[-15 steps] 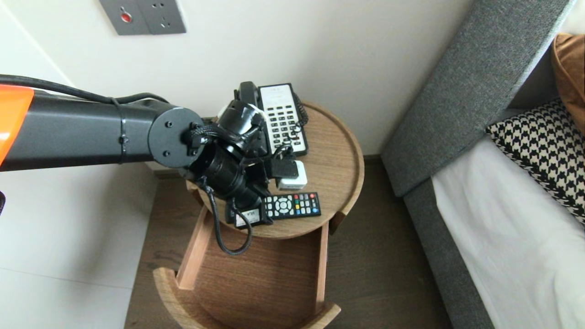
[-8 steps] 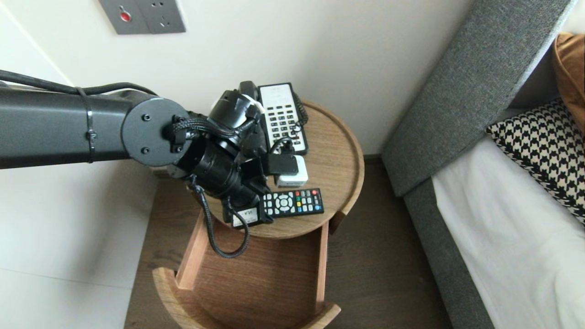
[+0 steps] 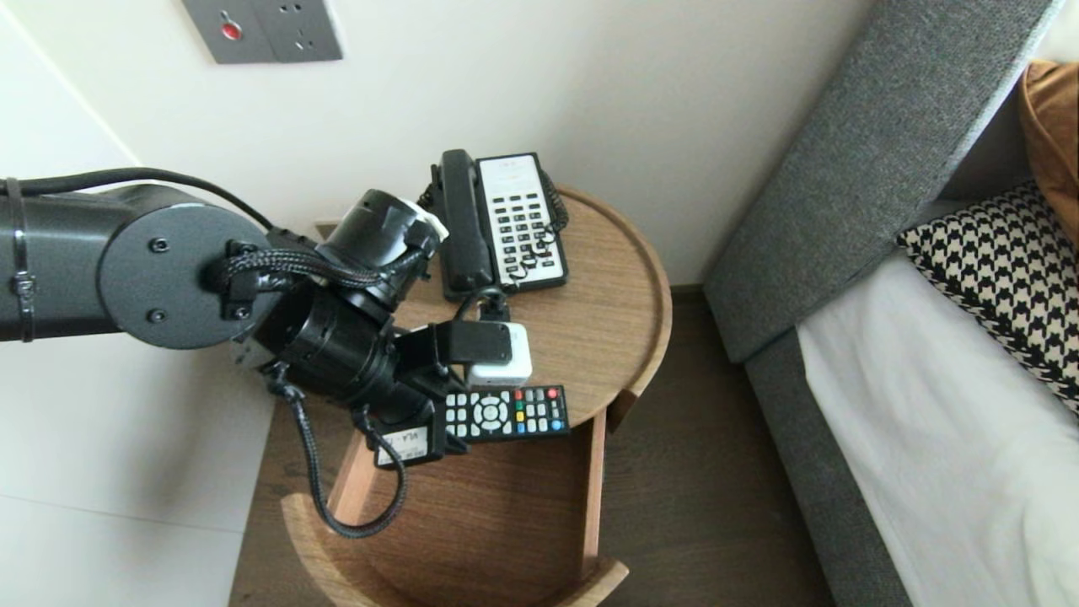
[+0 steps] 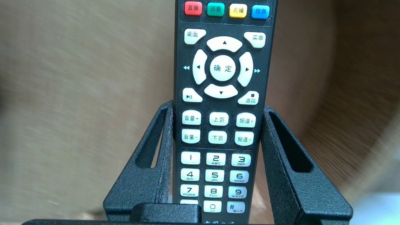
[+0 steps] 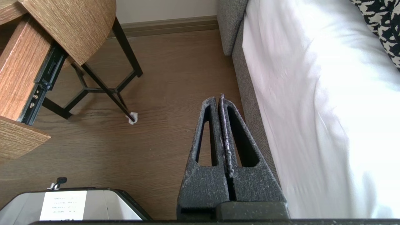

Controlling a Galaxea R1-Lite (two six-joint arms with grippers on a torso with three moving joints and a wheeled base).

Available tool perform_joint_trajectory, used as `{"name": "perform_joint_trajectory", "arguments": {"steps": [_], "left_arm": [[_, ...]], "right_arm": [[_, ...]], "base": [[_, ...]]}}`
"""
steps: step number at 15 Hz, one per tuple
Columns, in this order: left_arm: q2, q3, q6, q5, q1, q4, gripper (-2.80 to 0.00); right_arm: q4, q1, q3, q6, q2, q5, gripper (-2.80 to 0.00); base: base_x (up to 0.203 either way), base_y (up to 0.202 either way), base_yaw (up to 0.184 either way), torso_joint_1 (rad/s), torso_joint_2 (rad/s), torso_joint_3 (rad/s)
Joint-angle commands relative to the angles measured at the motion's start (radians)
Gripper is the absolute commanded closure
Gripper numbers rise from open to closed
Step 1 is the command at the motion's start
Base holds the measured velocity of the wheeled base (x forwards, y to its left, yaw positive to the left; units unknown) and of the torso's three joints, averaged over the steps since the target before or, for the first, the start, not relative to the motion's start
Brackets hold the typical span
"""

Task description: Put the remote controls on the table in the drawer one by one

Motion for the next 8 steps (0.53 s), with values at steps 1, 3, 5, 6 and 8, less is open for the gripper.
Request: {"name": "perform_joint_trajectory", "arguments": {"steps": [1,3,5,6,8], "left_arm": [[-0.068,0.077,0.005,-0.001,-0.002,0.002,0.0],[-0.095,0.123,0.0,-0.002,-0.007,-0.001,0.0],[-0.096,0.152,-0.004,-0.003,-0.015,-0.025,0.0],[-0.095,0.172,-0.007,-0.002,-0.019,-0.047,0.0],[-0.091,0.227,-0.013,-0.002,-0.03,-0.101,0.0]], "right_arm": [[0.0,0.0,0.005,0.0,-0.01,0.0,0.0],[-0.001,0.0,0.005,0.0,-0.01,0.0,0.0],[-0.001,0.0,0.005,0.0,-0.01,0.0,0.0],[-0.001,0.0,0.005,0.0,-0.01,0.0,0.0],[-0.001,0.0,0.005,0.0,-0.01,0.0,0.0]], "base": [[0.0,0.0,0.0,0.0,0.0,0.0],[0.0,0.0,0.0,0.0,0.0,0.0],[0.0,0.0,0.0,0.0,0.0,0.0],[0.0,0.0,0.0,0.0,0.0,0.0],[0.0,0.0,0.0,0.0,0.0,0.0]]}}
